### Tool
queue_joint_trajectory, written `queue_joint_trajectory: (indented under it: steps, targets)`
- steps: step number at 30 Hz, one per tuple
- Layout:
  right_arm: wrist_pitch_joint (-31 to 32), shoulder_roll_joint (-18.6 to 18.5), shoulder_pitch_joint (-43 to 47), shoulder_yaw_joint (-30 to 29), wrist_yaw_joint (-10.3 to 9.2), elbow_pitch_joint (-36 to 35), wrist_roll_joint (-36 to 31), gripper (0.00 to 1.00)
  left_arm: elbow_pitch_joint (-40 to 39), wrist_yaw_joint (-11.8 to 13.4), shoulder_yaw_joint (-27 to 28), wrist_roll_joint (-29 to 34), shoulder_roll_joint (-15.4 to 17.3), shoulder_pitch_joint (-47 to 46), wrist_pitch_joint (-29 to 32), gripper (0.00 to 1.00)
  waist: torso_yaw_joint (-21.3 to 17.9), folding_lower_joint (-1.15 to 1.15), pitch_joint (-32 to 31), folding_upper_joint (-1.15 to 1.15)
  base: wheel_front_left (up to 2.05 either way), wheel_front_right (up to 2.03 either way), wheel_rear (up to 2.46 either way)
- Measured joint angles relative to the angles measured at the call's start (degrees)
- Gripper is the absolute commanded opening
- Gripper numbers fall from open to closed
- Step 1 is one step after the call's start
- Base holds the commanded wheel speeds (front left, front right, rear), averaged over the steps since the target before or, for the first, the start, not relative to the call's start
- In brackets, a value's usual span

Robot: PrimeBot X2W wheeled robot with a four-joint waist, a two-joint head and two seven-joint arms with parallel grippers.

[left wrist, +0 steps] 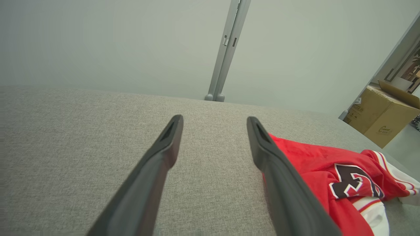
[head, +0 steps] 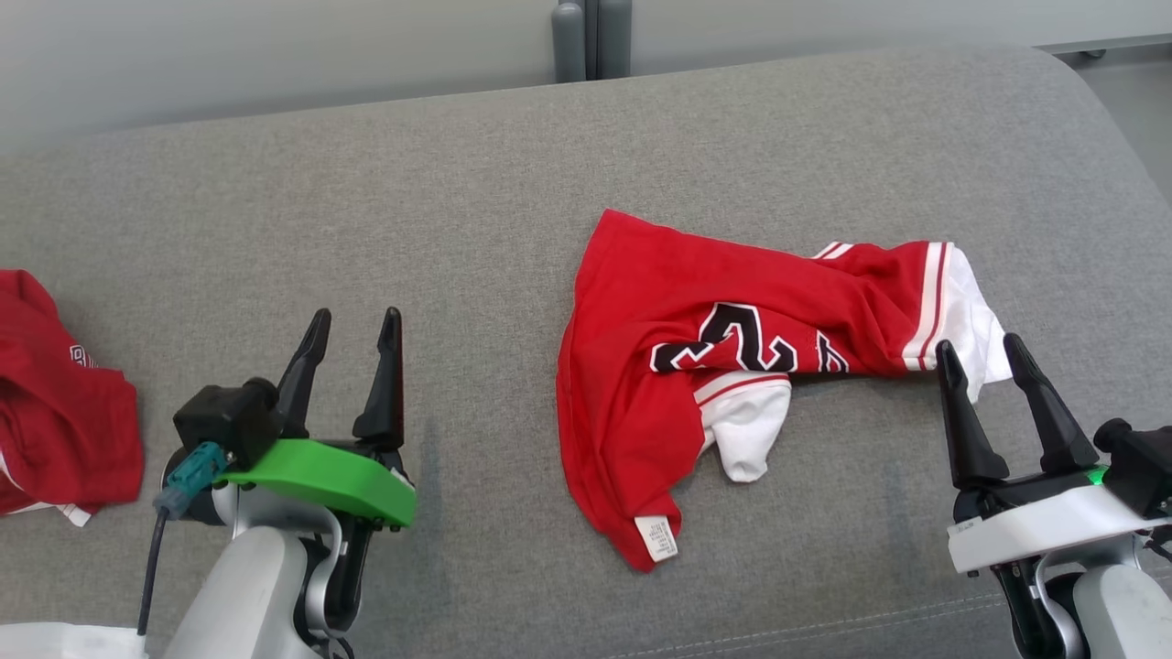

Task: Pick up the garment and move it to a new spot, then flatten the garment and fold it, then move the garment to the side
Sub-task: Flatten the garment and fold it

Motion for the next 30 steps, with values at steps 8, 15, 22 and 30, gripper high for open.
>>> queue_joint_trajectory:
  steps: [8,15,22,30]
  targets:
    - [0.0,-0.4,0.7,-0.1,-0.04,1.6,-1.1,1.00,-3.6,0.3,0.1,0.5,0.1,2.2,0.0,1.00,-0.5,0.00,0.0,0.00,0.00,0.00,0.00]
    - [0.0,0.0,0.5,-0.5,-0.12,1.5,-1.2,1.00,-5.5,0.5,0.3,1.1,0.6,3.0,0.0,1.00,-1.6,0.00,0.7,0.00,0.00,0.00,0.00]
    - [0.0,-0.6,0.4,-0.6,-0.57,4.8,-1.5,1.00,-7.2,0.5,-0.4,1.5,1.3,3.3,0.0,1.00,-2.9,0.00,1.2,0.00,0.00,0.00,0.00]
    - [0.9,-2.8,-3.5,0.9,-0.49,8.9,-4.4,1.00,-8.8,0.5,-2.5,2.0,1.2,3.3,2.1,1.00,-4.2,0.00,2.5,0.00,0.00,0.00,0.00]
